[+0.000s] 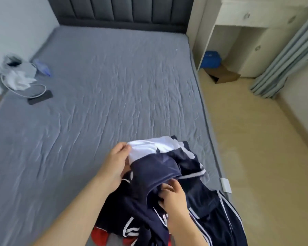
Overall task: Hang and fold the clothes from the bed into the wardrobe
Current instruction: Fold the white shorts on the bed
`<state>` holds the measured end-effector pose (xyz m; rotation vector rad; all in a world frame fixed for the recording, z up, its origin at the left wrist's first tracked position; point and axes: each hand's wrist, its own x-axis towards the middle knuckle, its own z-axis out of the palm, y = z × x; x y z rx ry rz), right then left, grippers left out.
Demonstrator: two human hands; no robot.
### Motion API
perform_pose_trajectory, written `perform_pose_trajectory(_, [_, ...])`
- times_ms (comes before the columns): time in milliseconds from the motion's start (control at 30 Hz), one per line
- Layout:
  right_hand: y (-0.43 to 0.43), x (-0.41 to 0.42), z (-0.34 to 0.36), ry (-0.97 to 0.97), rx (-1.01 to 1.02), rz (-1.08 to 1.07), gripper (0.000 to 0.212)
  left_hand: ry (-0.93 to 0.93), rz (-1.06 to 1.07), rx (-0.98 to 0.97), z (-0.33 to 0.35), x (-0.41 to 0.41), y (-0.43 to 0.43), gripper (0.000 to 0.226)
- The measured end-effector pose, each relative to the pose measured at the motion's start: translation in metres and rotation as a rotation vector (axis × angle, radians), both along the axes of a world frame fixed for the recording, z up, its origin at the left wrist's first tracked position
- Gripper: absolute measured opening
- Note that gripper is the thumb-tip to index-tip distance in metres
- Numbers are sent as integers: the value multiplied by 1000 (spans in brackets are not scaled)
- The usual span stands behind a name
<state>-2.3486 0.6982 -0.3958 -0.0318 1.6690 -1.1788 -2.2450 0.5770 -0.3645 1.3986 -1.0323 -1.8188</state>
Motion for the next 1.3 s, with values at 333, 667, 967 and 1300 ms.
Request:
perform_pose_trajectory(333, [14, -8, 144, 87, -384, 114, 23, 524, 141, -35, 160, 4, 49, 23])
perform_pose_trajectory(667, [9, 13, 251, 52, -841, 285, 16, 569, 85, -432, 266, 47, 52, 22])
perform_pose_trajectory(967, [-8, 83, 226, 5, -396, 363, 11, 348, 152, -325, 209, 112, 58, 26])
perform_pose_trajectory(1300, [-47, 251, 224, 3, -376, 443, 23, 229, 167, -296, 180, 265, 17, 20])
